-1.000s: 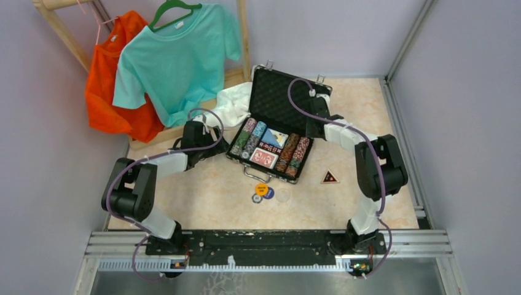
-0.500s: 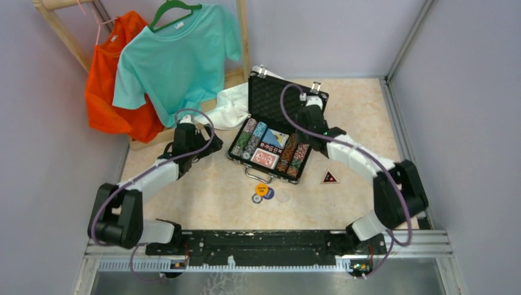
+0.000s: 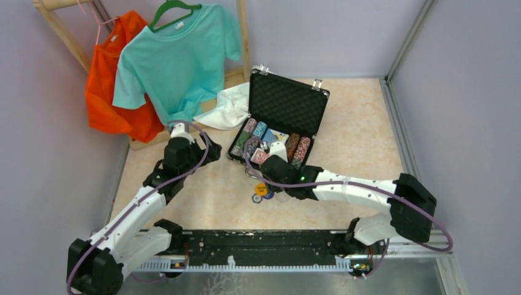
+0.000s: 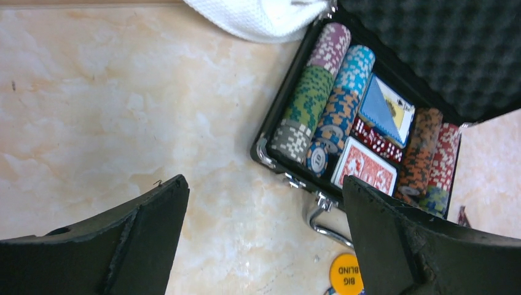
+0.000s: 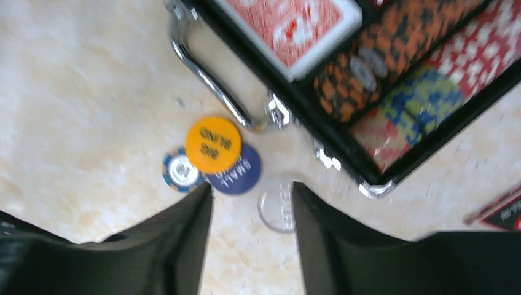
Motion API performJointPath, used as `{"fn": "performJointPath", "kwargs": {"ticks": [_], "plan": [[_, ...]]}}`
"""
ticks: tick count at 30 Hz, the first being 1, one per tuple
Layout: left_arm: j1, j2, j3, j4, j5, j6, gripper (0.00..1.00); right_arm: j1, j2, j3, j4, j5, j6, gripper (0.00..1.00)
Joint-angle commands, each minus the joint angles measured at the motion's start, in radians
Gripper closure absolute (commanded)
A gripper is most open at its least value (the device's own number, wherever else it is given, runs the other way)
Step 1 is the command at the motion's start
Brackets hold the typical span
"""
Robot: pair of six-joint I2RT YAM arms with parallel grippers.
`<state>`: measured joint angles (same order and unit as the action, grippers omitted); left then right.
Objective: Pack up texas hold em set
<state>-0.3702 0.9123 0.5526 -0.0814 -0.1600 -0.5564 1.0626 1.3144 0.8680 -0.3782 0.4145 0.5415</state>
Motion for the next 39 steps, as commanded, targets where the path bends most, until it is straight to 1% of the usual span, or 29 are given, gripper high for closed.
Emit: {"fn": "performJointPath", "kwargs": {"ticks": [1,3,6,8,11,16,23,32,39], "plan": [[-0.092,-0.017,-0.015,-0.093,-0.085,0.008,0.00,0.031,0.064,0.058,-0.161,0.063,0.096,0.44],[-0.103,-0.009,-0.027,-0.085,-0.075,0.006,0.00,0.031,0.076,0.059,-0.209,0.063,0.097,0.40],[-0.104,-0.005,-0.039,-0.056,-0.049,0.018,0.00,0.030,0.077,0.055,-0.240,0.060,0.094,0.37],[-0.104,-0.004,-0.045,-0.030,-0.038,0.031,0.00,0.019,0.072,0.041,-0.225,0.031,0.086,0.35],[-0.104,0.008,-0.037,-0.015,-0.011,0.040,0.00,-0.003,0.077,0.013,-0.179,-0.057,0.061,0.32],[-0.105,0.018,-0.029,-0.010,0.011,0.054,0.00,-0.009,0.131,0.001,-0.136,-0.092,0.038,0.31],[-0.104,0.003,-0.040,-0.017,0.019,0.054,0.00,-0.032,0.189,-0.032,-0.079,-0.113,0.040,0.32],[-0.105,0.002,-0.044,-0.011,0.021,0.056,0.00,-0.053,0.200,-0.078,-0.040,-0.145,0.046,0.36],[-0.104,0.004,-0.046,-0.006,0.025,0.056,0.00,-0.053,0.203,-0.104,-0.022,-0.148,0.057,0.44]]}}
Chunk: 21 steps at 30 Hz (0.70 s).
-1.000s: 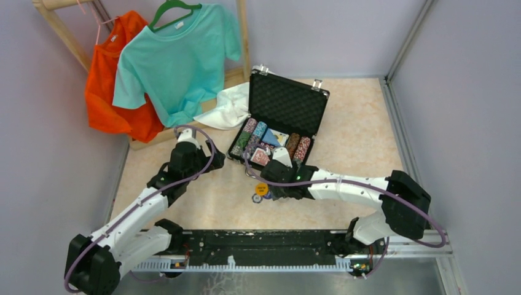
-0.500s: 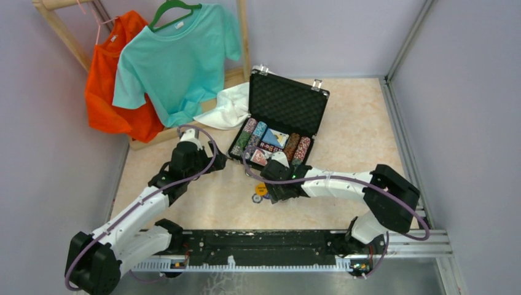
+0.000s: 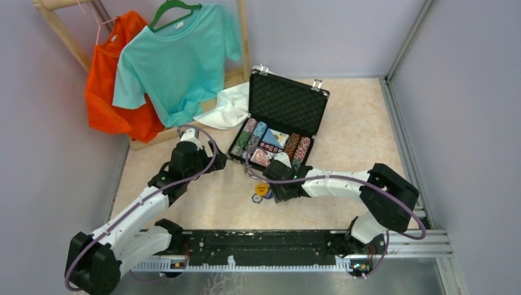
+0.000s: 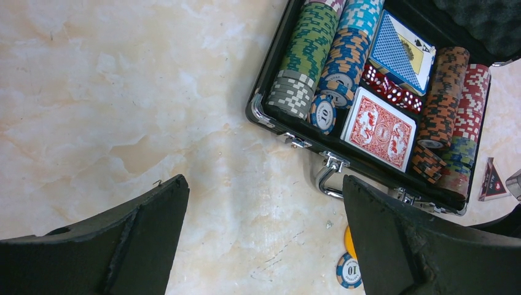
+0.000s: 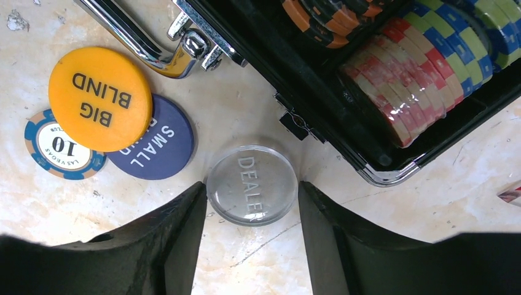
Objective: Pack up texas hold em set
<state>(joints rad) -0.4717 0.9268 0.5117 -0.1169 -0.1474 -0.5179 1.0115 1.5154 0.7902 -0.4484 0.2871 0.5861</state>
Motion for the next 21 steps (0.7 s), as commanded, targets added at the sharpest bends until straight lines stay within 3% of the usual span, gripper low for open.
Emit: {"fn": "performJointPath", "kwargs": {"ticks": [1,9,21], "plan": [[-0.003,-0.009,-0.007,0.027,0.012,0.017,0.00,-0.002,0.003,-0.026,0.047,-0.022,0.011,0.46],[-0.003,-0.005,-0.011,0.028,0.011,0.017,0.00,-0.002,-0.025,-0.004,0.016,-0.007,0.003,0.55],[-0.002,0.002,-0.011,0.040,0.016,0.021,0.00,-0.002,-0.111,0.107,-0.061,-0.013,-0.042,0.57]]}}
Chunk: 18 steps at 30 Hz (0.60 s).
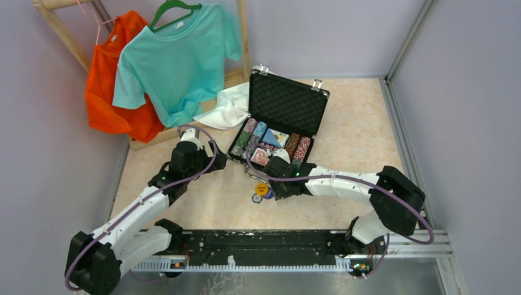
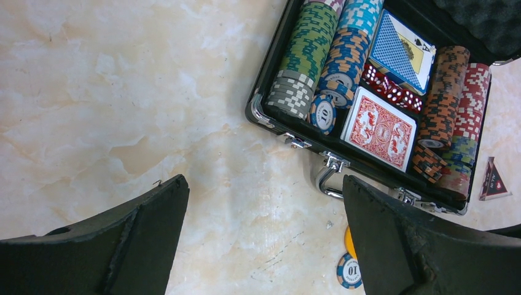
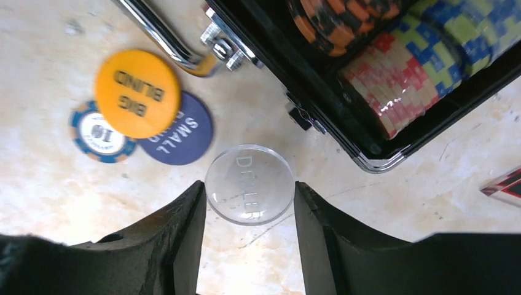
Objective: Pack up texas hold em set
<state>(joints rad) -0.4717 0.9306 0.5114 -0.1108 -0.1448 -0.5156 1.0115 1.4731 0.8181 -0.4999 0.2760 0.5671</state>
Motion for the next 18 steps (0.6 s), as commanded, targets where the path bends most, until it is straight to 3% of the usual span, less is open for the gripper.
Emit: {"fn": "performJointPath", "kwargs": {"ticks": [1,8,18], "plan": [[-0.003,-0.002,-0.010,0.033,0.014,0.017,0.00,-0.002,-0.074,0.089,-0.017,-0.003,-0.025,0.57],[-0.003,-0.001,-0.010,0.037,0.021,0.019,0.00,-0.024,-0.040,0.203,-0.042,0.003,-0.089,0.57],[-0.003,-0.022,-0.002,0.020,0.043,0.018,0.00,-0.164,0.099,0.390,-0.022,-0.072,-0.215,0.57]]}}
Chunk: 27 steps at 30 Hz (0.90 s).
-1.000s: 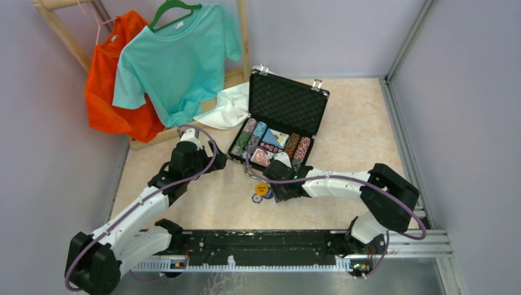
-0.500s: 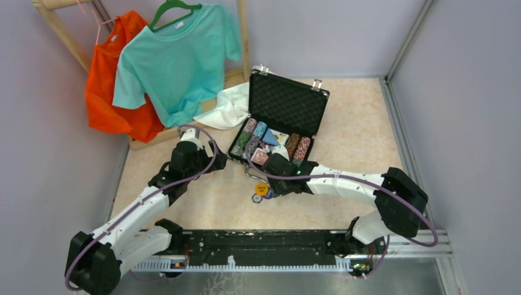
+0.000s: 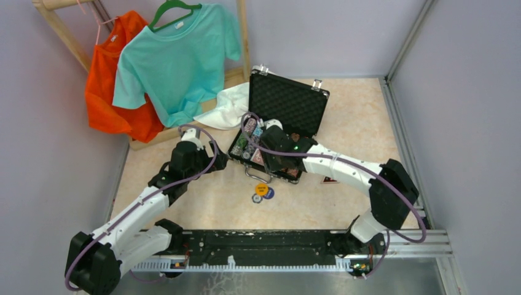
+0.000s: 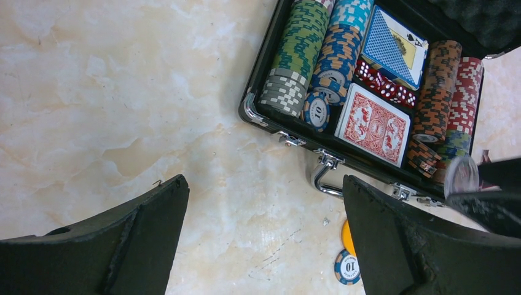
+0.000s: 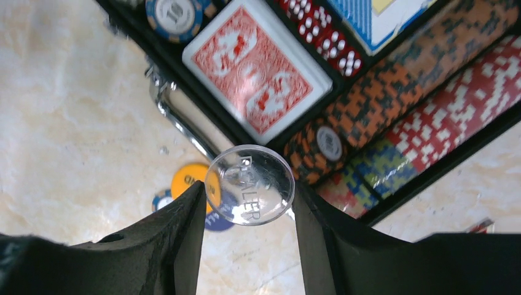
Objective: Pack up texas hold em set
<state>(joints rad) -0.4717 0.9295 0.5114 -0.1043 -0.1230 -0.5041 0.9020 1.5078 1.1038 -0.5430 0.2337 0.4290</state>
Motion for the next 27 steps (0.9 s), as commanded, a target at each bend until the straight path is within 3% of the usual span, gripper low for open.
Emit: {"fn": "performJointPath", "kwargs": {"ticks": [1,13,16,20,27], "plan": [[-0.003,-0.023,-0.001,0.009,0.019,0.006,0.00,-0.074,0.087,0.126,0.023,-0.043,-0.087,0.57],[-0.003,-0.023,-0.002,0.016,0.021,-0.007,0.00,-0.216,0.413,0.415,0.019,-0.054,-0.162,0.57],[-0.003,-0.017,-0.001,0.008,0.015,-0.007,0.00,-0.231,0.462,0.475,0.004,-0.029,-0.174,0.49],[-0.003,-0.016,-0.007,0.006,0.008,-0.005,0.00,-0.227,0.421,0.461,0.028,-0.031,-0.198,0.31],[-0.003,-0.009,0.001,0.010,0.015,-0.007,0.00,-0.156,0.218,0.276,0.066,-0.005,-0.195,0.28]]}}
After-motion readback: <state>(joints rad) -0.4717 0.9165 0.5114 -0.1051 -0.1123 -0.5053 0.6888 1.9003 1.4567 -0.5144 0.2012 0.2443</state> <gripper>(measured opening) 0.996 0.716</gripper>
